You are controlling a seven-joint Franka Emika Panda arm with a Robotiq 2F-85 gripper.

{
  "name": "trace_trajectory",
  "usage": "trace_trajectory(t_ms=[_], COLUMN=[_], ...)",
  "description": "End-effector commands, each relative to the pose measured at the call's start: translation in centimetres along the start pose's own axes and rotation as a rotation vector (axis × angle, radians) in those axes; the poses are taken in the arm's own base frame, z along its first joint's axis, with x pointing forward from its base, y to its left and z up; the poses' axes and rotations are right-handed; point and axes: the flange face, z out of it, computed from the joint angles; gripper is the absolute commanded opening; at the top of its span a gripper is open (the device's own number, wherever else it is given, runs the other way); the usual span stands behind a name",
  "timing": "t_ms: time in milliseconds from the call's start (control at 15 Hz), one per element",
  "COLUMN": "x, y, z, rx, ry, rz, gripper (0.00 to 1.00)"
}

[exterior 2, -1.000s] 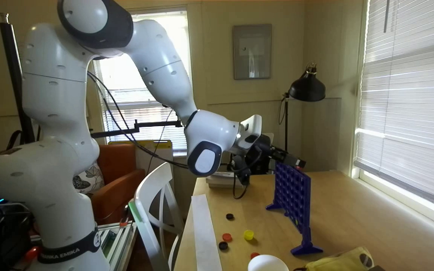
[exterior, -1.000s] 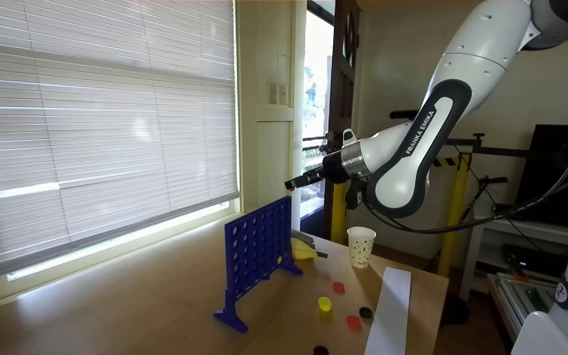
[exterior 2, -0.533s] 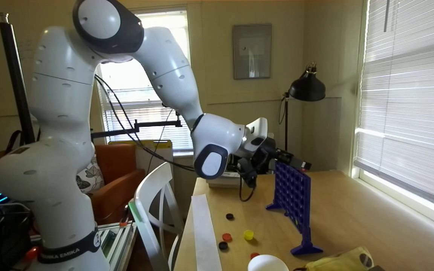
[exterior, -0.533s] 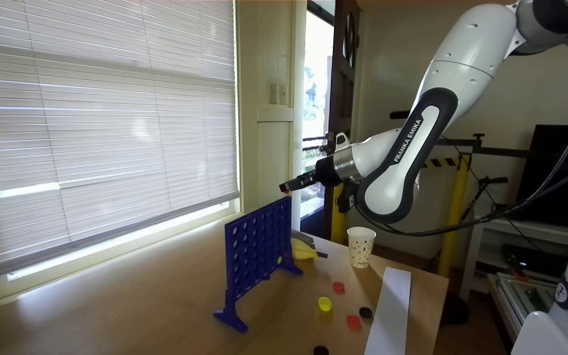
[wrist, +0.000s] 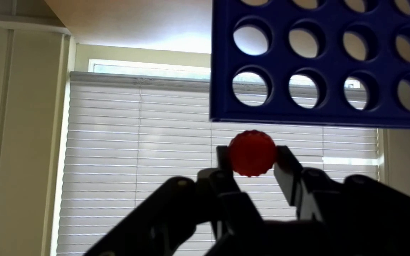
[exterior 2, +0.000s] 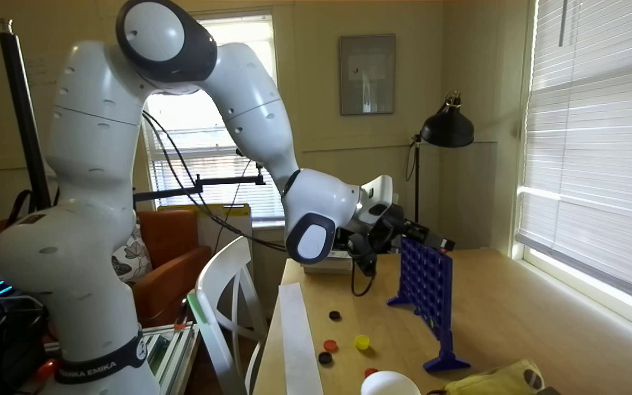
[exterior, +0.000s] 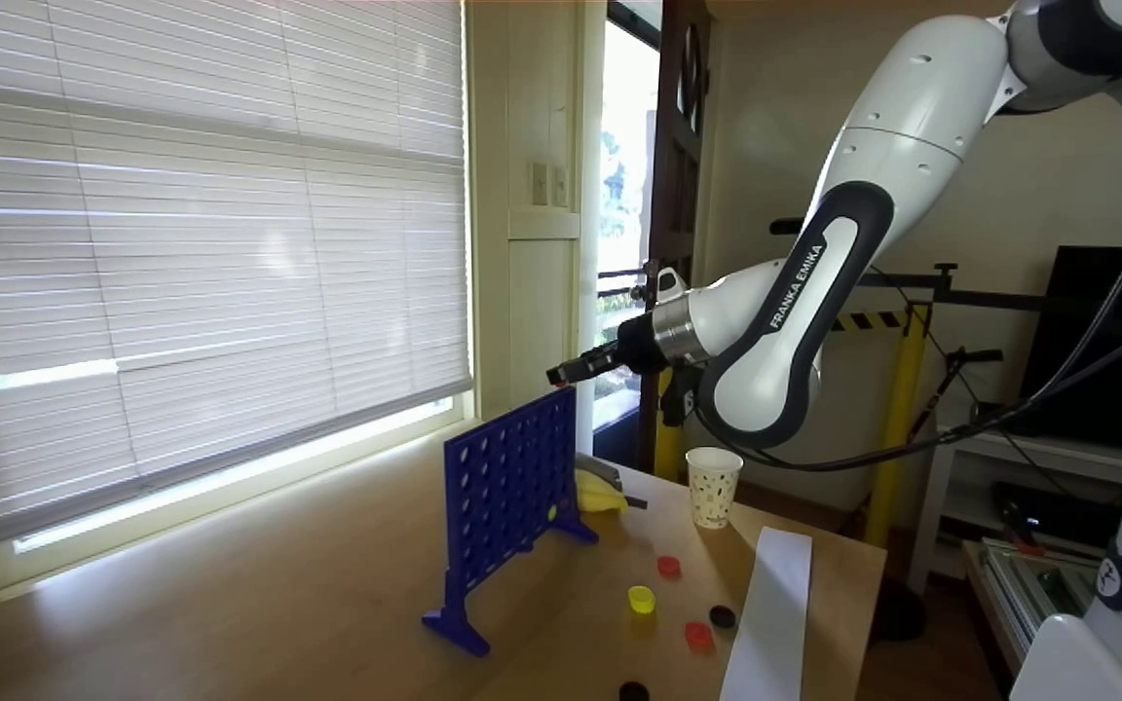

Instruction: Pick up the orange object and put it in the blue object

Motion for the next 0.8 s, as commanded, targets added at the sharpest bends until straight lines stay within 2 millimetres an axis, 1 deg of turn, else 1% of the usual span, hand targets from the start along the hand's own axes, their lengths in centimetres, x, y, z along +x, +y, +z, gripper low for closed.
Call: trace_trajectory(t_ms=[0, 733], x=[0.04, -0.78], y=[-0.24, -0.03], z=[0.32, 0.81], rx=[0.012, 0.004], ry=[0.008, -0.014], rz=[0.014, 0.019], gripper=[0.10, 0.10])
